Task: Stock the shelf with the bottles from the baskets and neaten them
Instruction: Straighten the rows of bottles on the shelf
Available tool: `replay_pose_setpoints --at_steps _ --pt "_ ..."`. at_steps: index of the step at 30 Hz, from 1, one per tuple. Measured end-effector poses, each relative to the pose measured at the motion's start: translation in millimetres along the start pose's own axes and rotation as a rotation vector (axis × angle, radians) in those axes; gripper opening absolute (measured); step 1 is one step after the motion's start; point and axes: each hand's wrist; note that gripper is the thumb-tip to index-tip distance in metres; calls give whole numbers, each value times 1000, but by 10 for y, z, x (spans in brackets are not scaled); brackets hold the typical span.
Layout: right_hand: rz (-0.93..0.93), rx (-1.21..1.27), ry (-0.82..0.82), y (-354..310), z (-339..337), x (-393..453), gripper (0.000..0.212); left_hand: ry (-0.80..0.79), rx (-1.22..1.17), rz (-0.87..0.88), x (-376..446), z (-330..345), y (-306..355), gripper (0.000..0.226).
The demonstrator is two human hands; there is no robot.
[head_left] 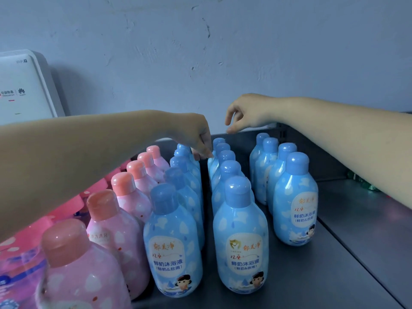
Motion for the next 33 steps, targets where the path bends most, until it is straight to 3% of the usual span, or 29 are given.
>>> replay_pose_setpoints --at_steps 6,10,14,23,27,33 --pt "-12 39 190 42 -432 -287 12 292 -208 33 -24 -329 28 12" --pt "46 93 286 224 -547 -485 13 360 -302 50 38 -376 217 10" --pt "104 132 320 447 -424 -611 14 333 -290 48 102 -339 454 11" --pt "212 169 187 720 -84 -575 27 268 -227 -50 365 -164 760 20" --pt "256 177 59 788 85 -540 23 231 -185 -58 492 -92 817 22" --pt "277 242 35 877 231 -516 13 158 -140 -77 653 2 862 21"
Point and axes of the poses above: each hand's wrist, its own x-axis towards the middle knuckle, its own z-axis out of the palm, y = z × x, and after that the axes turned 7 degrees about x, right-handed
